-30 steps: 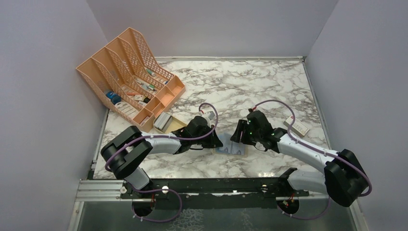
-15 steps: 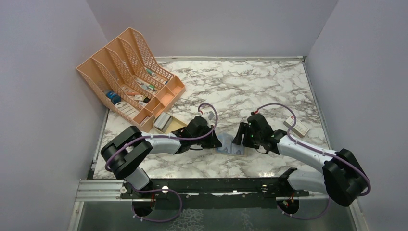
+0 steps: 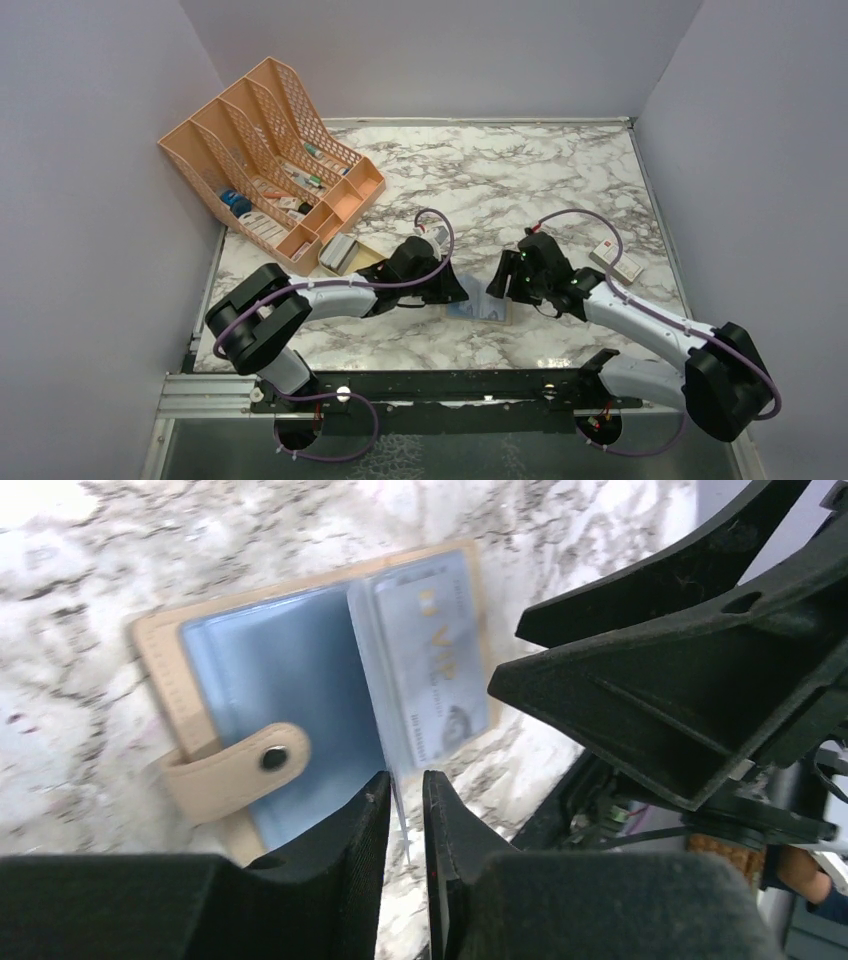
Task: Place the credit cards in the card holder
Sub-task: Turn over the card slot in the card holder, then pick up the credit card from the storage box.
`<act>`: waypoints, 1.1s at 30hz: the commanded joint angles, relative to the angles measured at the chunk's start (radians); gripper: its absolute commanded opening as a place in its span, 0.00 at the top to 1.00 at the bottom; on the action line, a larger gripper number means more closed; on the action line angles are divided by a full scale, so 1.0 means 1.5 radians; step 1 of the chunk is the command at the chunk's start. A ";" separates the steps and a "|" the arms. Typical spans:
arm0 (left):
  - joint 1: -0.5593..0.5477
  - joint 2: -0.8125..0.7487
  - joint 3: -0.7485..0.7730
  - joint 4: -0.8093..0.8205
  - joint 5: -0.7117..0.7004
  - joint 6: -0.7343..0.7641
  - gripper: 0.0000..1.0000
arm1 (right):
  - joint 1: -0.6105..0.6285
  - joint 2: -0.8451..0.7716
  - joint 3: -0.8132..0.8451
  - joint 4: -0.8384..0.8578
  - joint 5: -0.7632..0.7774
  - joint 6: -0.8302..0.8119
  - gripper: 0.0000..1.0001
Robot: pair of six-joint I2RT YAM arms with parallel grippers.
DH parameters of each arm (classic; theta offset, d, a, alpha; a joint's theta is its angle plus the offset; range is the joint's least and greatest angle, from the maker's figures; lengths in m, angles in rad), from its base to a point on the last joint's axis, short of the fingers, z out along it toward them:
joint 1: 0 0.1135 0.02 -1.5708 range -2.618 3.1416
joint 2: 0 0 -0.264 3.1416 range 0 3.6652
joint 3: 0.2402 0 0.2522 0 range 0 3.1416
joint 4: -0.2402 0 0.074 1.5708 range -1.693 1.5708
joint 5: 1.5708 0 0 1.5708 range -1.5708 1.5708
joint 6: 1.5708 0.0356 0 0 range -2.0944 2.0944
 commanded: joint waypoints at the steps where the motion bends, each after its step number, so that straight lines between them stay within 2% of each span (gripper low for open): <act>1: -0.014 0.020 0.035 0.037 0.061 -0.012 0.77 | -0.002 -0.057 0.045 -0.044 0.029 -0.016 0.40; 11: -0.054 0.073 0.082 0.077 0.092 -0.009 0.69 | -0.002 -0.184 0.075 -0.073 0.029 -0.014 0.40; 20: -0.051 0.041 0.070 0.057 0.053 0.026 0.60 | -0.002 -0.239 0.062 -0.065 0.019 -0.017 0.40; 22: -0.048 0.027 0.079 0.006 0.024 0.047 0.60 | -0.002 -0.240 0.056 -0.057 0.008 -0.024 0.40; 28: -0.036 -0.019 0.165 -0.238 -0.137 0.181 0.59 | -0.002 -0.221 0.030 -0.036 -0.016 -0.039 0.41; 33: -0.006 -0.056 0.223 -0.402 -0.263 0.277 0.58 | -0.002 -0.185 0.009 -0.027 -0.026 -0.028 0.47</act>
